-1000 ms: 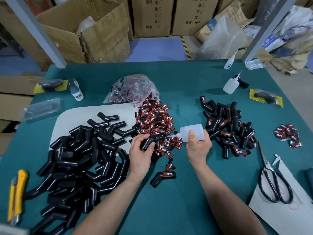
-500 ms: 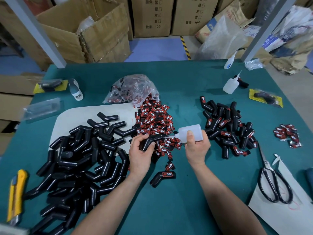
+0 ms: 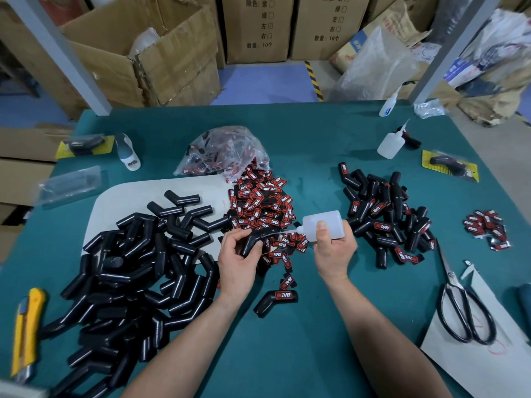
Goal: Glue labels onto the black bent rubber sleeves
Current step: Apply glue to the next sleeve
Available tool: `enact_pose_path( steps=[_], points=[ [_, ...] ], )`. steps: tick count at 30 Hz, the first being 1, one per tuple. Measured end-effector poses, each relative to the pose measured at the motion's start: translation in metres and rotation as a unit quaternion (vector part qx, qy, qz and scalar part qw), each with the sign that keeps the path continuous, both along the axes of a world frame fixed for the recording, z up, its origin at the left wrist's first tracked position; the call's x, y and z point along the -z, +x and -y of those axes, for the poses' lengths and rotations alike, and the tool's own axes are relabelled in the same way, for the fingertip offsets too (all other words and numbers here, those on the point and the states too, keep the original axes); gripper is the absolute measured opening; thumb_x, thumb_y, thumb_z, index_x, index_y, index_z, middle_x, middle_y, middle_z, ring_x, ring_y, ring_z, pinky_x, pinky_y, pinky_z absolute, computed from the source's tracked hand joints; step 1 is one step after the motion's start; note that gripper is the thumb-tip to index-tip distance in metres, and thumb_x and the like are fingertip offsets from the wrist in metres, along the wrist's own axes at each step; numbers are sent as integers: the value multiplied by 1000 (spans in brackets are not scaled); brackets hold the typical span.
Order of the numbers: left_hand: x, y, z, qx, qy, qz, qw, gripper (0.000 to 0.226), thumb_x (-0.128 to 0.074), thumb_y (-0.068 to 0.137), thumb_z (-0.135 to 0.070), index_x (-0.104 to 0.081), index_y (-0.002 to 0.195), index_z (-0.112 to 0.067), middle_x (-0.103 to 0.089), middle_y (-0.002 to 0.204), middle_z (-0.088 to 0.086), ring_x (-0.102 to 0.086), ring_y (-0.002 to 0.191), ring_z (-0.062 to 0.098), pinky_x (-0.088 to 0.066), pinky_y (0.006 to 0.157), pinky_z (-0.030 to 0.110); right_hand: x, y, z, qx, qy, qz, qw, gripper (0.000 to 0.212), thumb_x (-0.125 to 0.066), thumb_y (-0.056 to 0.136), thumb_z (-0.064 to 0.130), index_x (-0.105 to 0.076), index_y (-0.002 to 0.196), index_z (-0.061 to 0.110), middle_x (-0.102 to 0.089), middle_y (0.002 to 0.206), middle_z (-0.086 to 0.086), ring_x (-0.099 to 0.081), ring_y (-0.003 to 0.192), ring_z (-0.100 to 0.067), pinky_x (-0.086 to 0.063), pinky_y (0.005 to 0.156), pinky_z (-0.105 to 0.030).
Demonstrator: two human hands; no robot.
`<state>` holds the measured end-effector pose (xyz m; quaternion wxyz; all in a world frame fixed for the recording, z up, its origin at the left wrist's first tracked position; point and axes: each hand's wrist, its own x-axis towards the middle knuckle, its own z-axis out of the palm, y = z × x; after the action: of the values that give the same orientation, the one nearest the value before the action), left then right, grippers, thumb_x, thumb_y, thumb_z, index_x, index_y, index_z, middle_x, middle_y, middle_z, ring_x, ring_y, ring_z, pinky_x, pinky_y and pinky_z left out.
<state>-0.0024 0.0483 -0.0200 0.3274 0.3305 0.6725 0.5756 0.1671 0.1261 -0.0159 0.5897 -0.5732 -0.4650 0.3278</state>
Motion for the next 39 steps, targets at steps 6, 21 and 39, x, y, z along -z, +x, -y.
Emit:
enact_pose_path(
  steps=[6, 21, 39],
  points=[
    [0, 0, 1, 1, 1, -3, 1000, 38, -80, 86, -8, -66, 103, -40, -65, 113, -23, -64, 114, 6, -51, 105, 33, 2, 0, 0, -3, 0, -10, 1000, 24, -65, 79, 48, -52, 71, 29, -57, 61, 16, -51, 58, -7, -44, 55, -35],
    [-1, 0, 0, -3, 0, -4, 1000, 37, -80, 86, -8, -65, 103, -37, -64, 112, -22, -64, 113, 9, -50, 107, 42, -3, -2, 2, -3, 13, 12, 1000, 26, -64, 78, 47, -49, 69, 28, -51, 59, 13, -49, 56, -14, -43, 52, -38],
    [0, 0, 0, -4, -9, 1, 1000, 38, -80, 87, -9, -65, 104, -39, -62, 115, -27, -61, 118, 7, -49, 109, 44, -6, 2, -1, 8, 26, -19, 999, 22, -64, 78, 46, -52, 72, 29, -58, 61, 16, -53, 57, 1, -42, 53, -17]
  ],
)
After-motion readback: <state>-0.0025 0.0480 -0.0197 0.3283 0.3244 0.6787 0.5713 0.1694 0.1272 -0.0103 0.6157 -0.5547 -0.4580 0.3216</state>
